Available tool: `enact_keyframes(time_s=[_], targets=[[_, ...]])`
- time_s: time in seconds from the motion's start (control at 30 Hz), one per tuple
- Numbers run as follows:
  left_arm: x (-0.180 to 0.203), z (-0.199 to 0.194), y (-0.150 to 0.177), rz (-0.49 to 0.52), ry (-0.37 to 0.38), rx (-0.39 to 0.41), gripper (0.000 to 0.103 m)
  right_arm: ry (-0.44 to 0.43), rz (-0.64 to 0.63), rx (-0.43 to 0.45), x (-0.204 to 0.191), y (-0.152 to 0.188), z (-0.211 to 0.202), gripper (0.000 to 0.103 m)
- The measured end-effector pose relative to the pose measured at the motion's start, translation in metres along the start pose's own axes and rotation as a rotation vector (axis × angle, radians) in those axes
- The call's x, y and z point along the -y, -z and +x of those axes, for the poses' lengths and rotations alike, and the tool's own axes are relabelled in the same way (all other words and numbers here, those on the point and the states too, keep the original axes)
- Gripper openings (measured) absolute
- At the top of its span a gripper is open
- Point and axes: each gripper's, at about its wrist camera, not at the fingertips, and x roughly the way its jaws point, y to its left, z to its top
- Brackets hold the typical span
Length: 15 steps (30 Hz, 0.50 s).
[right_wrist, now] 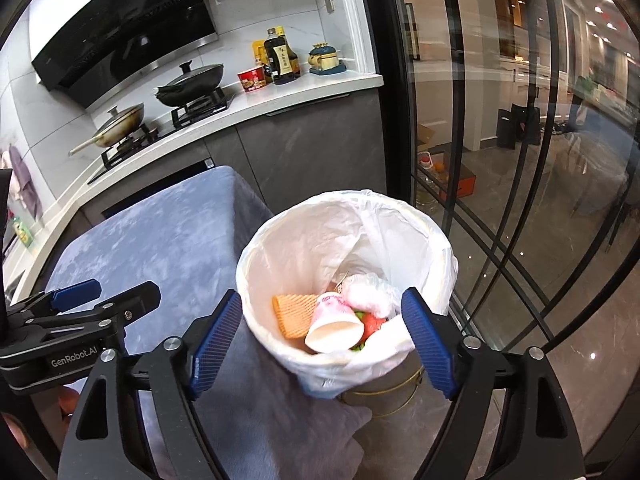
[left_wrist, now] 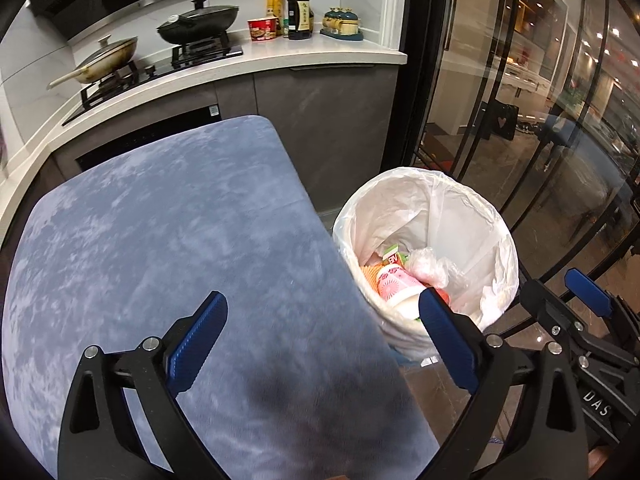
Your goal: Collect trash
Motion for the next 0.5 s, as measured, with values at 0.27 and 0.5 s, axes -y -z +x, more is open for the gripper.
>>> enact_keyframes(time_s=[0.27, 0.5], targets=[[-0.008, -0.020, 0.021, -0.025, -0.030, 0.006, 0.092, 0.000, -0.044, -0.038, -0.010, 0.013, -0.012, 0.090], [-0.010, -0.029, 0.036, -0.032, -0.053, 0.001, 0.093, -0.003, -0.069, -0.043, -0.013, 0.021, -0.020, 0.097]])
